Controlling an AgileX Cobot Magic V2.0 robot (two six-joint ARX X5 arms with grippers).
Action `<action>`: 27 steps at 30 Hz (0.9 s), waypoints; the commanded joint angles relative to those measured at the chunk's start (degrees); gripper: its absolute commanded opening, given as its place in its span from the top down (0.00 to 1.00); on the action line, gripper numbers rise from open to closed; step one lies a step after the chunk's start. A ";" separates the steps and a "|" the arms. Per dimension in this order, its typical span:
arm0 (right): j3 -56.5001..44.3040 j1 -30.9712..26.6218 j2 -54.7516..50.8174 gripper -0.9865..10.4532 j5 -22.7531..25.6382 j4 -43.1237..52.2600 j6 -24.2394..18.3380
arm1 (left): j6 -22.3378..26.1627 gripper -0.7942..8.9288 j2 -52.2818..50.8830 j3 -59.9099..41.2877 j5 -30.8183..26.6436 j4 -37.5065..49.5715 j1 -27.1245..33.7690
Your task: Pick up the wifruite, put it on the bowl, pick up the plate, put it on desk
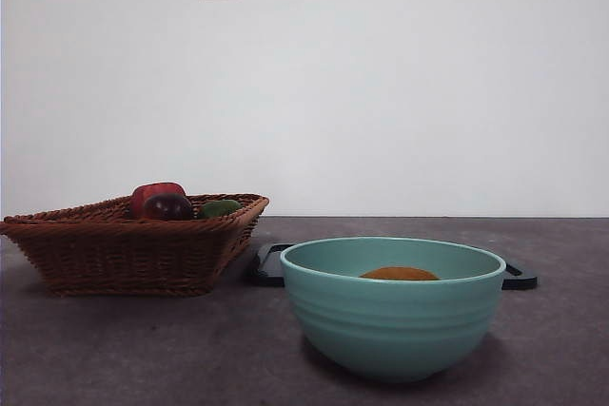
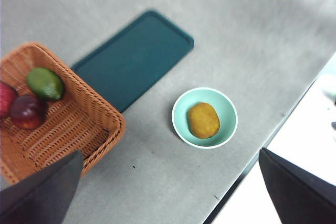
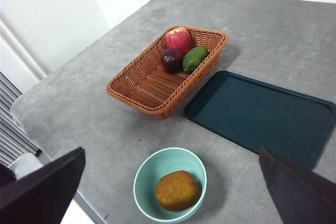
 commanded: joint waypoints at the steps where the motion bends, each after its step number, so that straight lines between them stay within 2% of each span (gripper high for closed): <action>1: 1.07 0.24 0.11 0.36 0.00 0.61 -0.07 | 0.79 0.30 -6.27 -4.59 -0.33 3.50 -0.52; 7: 1.07 0.24 0.11 0.36 0.42 0.63 -0.24 | -0.07 0.30 -21.94 -16.48 -1.22 11.80 -0.52; 12: 1.07 0.24 0.11 0.36 0.39 0.63 -0.22 | -0.76 0.30 -29.42 -21.38 -6.47 11.32 -0.52; 21: 1.07 0.24 0.11 0.36 0.39 0.59 0.35 | -4.02 0.30 -32.22 -22.25 -6.49 10.91 -0.52; 27: 1.07 0.24 0.28 0.36 0.44 0.46 5.20 | -3.96 0.30 -32.22 -22.23 -6.49 11.39 -0.52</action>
